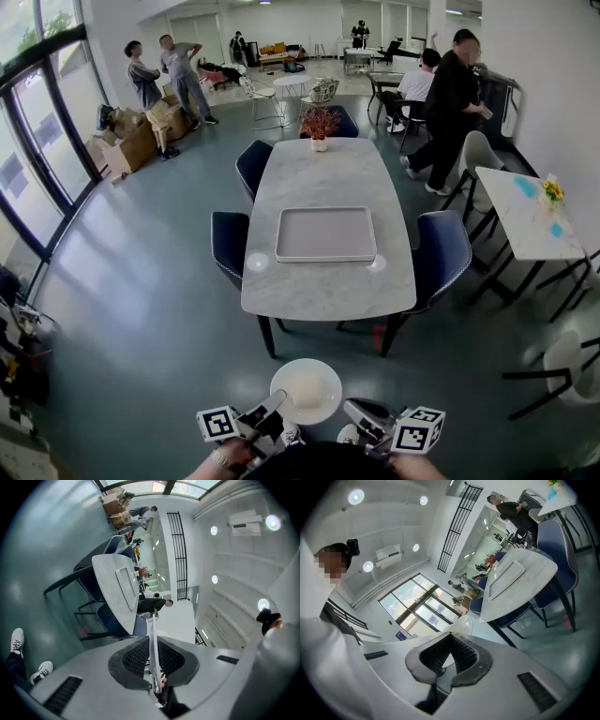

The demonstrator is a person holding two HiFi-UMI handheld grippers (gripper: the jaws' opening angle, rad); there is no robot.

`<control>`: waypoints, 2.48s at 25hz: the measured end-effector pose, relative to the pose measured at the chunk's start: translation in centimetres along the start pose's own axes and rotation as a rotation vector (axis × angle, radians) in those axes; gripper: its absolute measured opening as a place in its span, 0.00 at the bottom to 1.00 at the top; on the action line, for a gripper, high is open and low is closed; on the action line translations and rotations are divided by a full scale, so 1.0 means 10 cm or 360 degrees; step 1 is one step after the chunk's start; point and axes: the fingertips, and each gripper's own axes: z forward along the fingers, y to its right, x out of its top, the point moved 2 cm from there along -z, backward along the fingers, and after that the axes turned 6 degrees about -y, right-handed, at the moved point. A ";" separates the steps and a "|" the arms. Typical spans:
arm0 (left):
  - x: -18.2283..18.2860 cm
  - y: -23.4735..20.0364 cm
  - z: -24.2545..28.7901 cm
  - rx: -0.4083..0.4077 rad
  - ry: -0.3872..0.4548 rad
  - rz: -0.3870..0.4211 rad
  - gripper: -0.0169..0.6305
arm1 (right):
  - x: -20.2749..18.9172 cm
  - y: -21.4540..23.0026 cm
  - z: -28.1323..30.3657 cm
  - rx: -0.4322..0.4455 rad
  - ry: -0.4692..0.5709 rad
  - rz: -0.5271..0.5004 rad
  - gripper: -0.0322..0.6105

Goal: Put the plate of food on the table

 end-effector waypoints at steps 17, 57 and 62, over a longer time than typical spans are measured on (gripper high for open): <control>-0.41 0.08 0.38 0.0003 0.0052 -0.0041 0.08 | 0.11 0.19 -0.55 0.0021 -0.0015 0.0013 0.07; -0.22 0.30 1.02 0.0022 0.0074 0.0035 0.08 | 0.52 0.47 -0.94 0.0136 0.0107 0.0102 0.07; 0.04 0.21 1.04 -0.0004 0.0076 -0.0013 0.08 | 0.66 0.51 -0.75 0.0093 0.0119 0.0094 0.07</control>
